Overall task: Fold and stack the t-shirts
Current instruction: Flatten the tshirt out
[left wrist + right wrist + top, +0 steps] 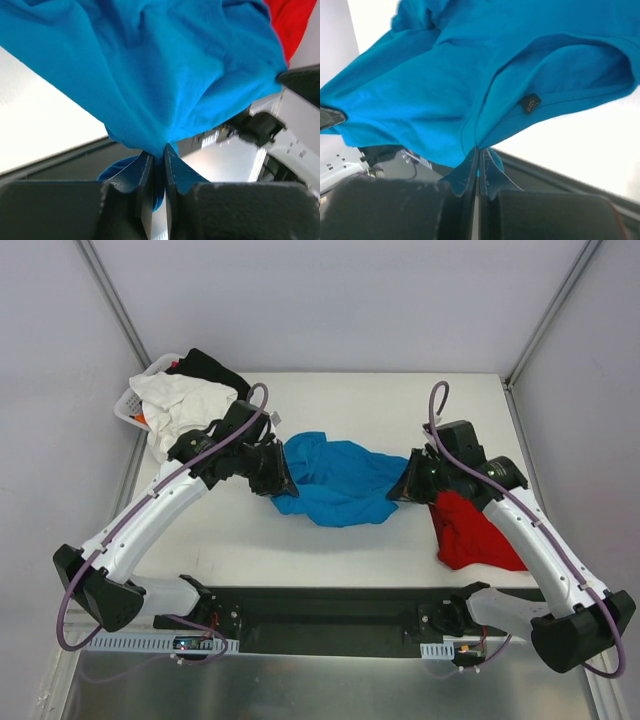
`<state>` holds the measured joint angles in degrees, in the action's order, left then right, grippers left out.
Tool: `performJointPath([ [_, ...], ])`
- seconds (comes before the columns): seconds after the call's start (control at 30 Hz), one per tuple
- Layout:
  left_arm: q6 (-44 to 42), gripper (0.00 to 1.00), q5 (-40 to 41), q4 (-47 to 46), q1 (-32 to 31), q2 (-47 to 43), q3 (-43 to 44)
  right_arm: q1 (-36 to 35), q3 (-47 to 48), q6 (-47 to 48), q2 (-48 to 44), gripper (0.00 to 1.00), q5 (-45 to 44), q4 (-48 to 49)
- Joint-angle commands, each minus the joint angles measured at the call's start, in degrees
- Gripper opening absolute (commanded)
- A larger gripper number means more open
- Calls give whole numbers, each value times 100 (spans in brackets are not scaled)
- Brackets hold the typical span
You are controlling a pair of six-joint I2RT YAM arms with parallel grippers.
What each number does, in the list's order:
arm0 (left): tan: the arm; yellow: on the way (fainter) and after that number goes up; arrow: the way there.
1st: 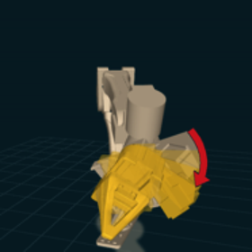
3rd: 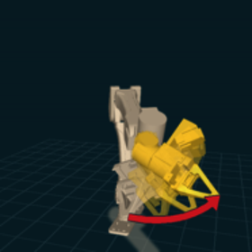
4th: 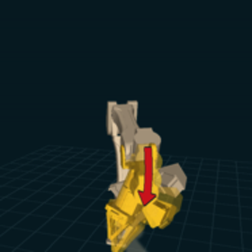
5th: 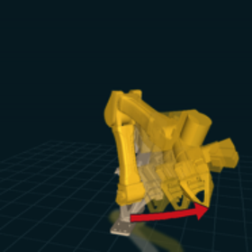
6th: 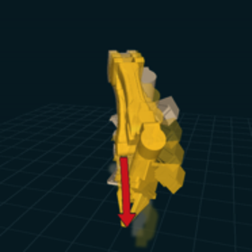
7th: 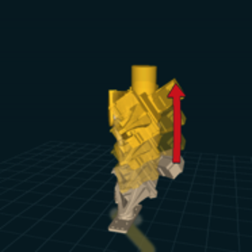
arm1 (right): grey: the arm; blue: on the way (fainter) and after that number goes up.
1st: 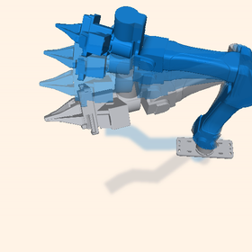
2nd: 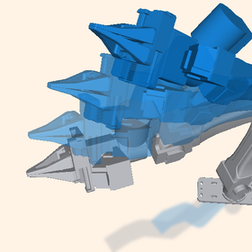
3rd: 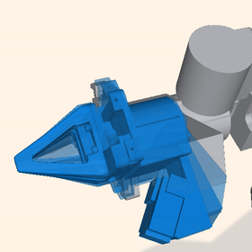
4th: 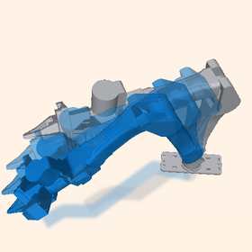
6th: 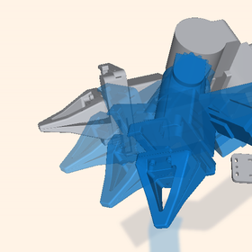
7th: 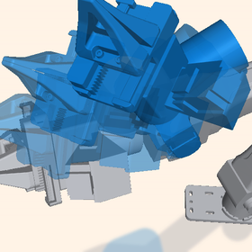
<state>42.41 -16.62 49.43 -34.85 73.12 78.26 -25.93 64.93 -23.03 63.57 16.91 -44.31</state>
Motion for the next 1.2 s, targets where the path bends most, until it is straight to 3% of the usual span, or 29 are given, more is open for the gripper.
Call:
performJointPath([
  [0.0,-189,15,-691,989,-74,18,304,88,442,158,68,1,94,-1429],
  [0.03,-337,16,-1024,1181,-83,61,113,88,277,245,68,1,146,-1701],
  [0.3,-682,14,-1290,1359,-320,-412,-1934,88,-832,562,-363,1,84,-2423],
  [0.53,-769,17,-1388,1464,-584,-685,-2964,80,-1288,843,-285,4,199,-2766],
  [0.6,-735,17,-863,1569,-602,-737,-2923,80,-1421,861,-214,30,33,-2811],
  [0.63,-708,18,-651,1587,-602,-782,-2774,80,-1369,844,-292,52,-46,-2802],
  [0.7,-647,18,-3,1701,-602,-669,-2196,88,-1046,782,-380,75,-397,-2776],
  [0.73,-638,18,132,1702,-602,-563,-2018,88,-948,800,-302,97,-494,-2767],
  [0.83,-664,19,107,1527,-602,43,-1604,97,-824,896,5,100,-776,-2775],
  [0.9,-655,19,132,1421,-611,315,-1298,106,-701,827,-2,99,-1144,-2819],
  [0.97,-655,19,299,1350,-611,413,-972,176,-455,660,-247,84,-1591,-2863],
  [1.0,-664,19,396,1333,-611,587,-631,246,-428,650,-283,71,-1655,-2829],
  [1.03,-682,19,484,1280,-611,694,-488,464,-533,702,-293,37,-1647,-2759],
  [1.1,-796,19,406,1201,-611,1201,-138,676,-709,808,40,1,-1655,-2548],
  [1.17,-901,19,379,842,-637,1449,-74,818,-998,913,234,1,-1603,-2024],
])
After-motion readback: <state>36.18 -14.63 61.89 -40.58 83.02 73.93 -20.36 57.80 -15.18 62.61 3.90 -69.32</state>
